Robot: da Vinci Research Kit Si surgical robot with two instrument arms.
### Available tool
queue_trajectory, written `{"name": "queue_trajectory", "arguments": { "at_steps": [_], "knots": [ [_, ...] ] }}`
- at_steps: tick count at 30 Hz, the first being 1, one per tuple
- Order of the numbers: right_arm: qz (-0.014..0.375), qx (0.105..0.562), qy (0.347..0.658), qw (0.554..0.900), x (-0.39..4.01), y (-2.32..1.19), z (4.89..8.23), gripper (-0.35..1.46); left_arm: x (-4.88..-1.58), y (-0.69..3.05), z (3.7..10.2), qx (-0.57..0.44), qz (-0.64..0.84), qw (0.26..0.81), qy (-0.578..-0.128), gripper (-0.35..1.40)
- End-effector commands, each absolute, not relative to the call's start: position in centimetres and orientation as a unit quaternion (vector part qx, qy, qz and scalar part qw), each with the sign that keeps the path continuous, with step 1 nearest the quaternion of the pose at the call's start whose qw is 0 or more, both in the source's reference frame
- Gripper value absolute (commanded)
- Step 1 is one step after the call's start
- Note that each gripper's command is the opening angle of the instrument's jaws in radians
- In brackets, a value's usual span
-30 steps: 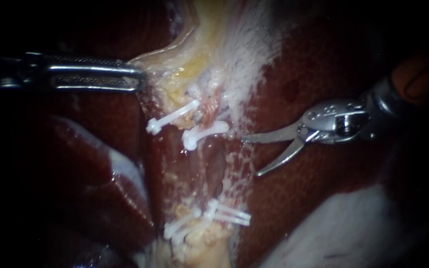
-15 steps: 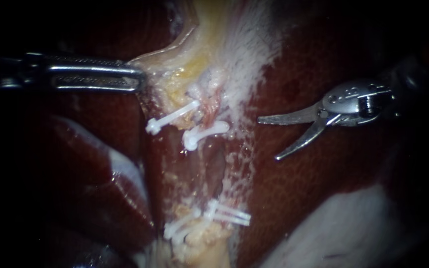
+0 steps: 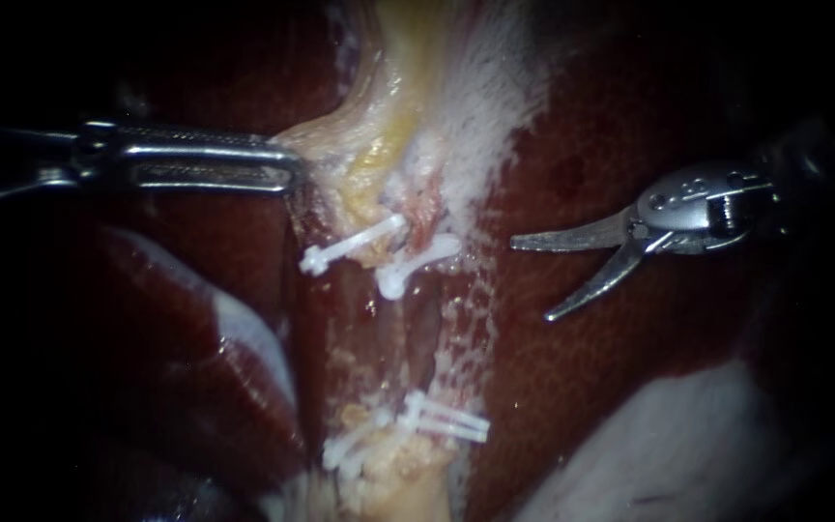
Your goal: Go back from the cut right tube
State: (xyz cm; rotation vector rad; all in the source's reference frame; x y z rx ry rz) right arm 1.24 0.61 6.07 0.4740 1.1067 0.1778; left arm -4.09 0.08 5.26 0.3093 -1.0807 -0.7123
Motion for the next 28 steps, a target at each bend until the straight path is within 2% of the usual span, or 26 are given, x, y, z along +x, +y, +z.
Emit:
{"name": "queue_trajectory", "arguments": {
  "at_steps": [1, 9, 28],
  "knots": [
    [0.083, 0.224, 0.52, 0.82, 1.24, 0.61, 6.07, 1.43, -4.12, 0.05, 5.29, 0.148, -0.329, 0.787, -0.501, -0.35],
    [0.083, 0.224, 0.52, 0.82, 1.25, 0.6, 6.06, 1.43, -4.27, -0.1, 5.35, 0.159, -0.328, 0.788, -0.496, -0.35],
    [0.083, 0.224, 0.52, 0.82, 1.25, 0.59, 6.06, 1.43, -4.25, -0.09, 5.38, 0.16, -0.326, 0.789, -0.495, -0.35]
  ]
}}
